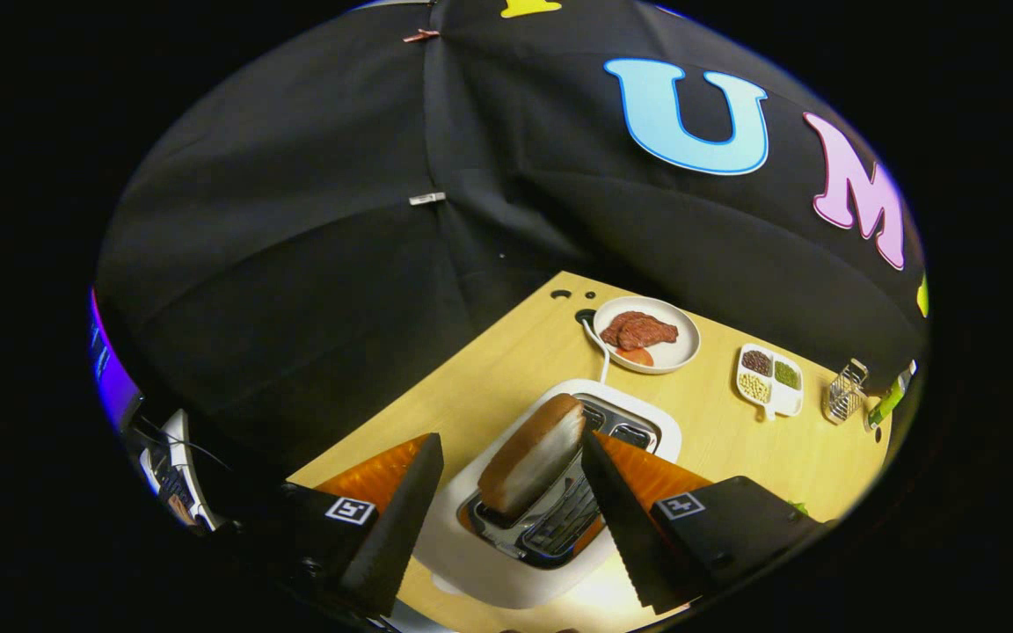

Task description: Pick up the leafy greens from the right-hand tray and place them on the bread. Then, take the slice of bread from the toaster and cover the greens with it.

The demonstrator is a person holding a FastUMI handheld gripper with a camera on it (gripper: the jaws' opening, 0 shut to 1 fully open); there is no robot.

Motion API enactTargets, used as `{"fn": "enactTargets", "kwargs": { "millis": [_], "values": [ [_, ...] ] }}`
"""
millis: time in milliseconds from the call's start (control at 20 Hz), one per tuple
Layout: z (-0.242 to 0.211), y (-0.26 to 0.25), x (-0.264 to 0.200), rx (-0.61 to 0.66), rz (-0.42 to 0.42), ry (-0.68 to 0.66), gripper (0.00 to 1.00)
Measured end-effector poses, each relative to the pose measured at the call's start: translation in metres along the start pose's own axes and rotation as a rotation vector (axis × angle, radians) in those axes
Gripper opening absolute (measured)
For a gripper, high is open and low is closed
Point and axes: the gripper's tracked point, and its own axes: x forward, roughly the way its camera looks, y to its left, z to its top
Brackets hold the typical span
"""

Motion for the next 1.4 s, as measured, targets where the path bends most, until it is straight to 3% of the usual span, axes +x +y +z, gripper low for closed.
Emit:
{"fn": "enactTargets", "kwargs": {
  "millis": [100, 300, 550, 650, 800, 1400],
  "values": [
    [-0.006, -0.003, 0.01, 0.015, -0.032, 0.013, 0.98],
    [-0.007, -0.007, 0.016, 0.026, -0.062, 0.024, 0.77],
    [-0.01, -0.016, 0.007, 0.066, -0.101, 0.057, 0.27],
    [-0.011, -0.013, 0.002, 0.137, -0.091, 0.067, 0.18],
    [-0.006, -0.012, -0.005, 0.203, -0.081, 0.078, 0.18],
    [0.075, -0.027, -0.07, 0.274, 0.006, -0.1, 0.15]
  ]
}}
